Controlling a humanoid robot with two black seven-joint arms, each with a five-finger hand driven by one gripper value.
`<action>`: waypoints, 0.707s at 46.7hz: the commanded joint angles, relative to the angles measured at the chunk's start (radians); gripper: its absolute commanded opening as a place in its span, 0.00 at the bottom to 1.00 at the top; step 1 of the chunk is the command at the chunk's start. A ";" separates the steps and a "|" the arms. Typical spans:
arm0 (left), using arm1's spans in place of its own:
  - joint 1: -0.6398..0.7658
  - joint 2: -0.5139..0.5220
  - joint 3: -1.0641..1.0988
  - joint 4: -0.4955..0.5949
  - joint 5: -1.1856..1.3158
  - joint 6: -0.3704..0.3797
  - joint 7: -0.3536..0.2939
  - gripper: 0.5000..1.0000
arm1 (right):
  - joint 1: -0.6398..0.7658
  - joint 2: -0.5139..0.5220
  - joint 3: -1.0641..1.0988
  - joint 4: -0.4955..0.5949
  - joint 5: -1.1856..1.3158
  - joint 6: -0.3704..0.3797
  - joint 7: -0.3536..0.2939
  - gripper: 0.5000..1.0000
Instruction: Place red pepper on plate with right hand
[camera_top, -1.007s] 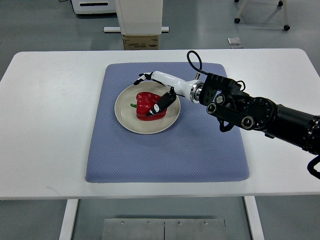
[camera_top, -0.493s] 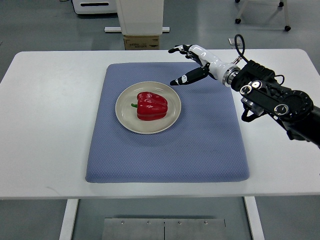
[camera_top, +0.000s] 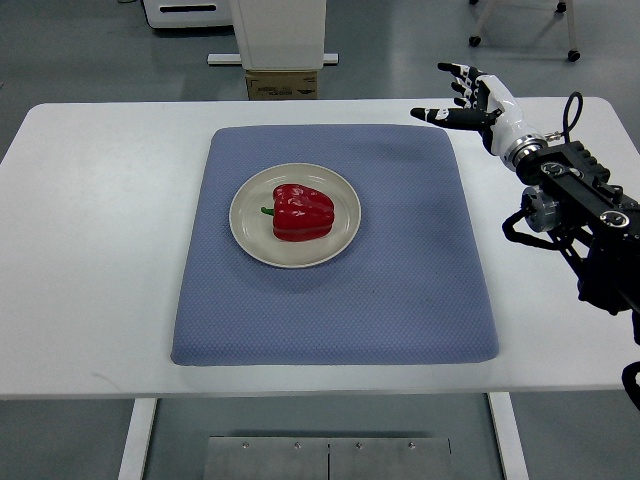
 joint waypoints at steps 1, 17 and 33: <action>0.000 0.000 0.000 -0.001 0.000 0.000 0.000 1.00 | -0.004 -0.001 0.003 0.000 0.055 -0.001 0.000 0.98; 0.000 0.000 0.000 0.000 0.000 0.000 0.000 1.00 | -0.067 0.011 0.143 0.000 0.196 -0.004 0.021 1.00; 0.000 0.000 0.000 0.000 0.000 0.000 0.000 1.00 | -0.087 0.025 0.158 0.000 0.196 -0.004 0.021 1.00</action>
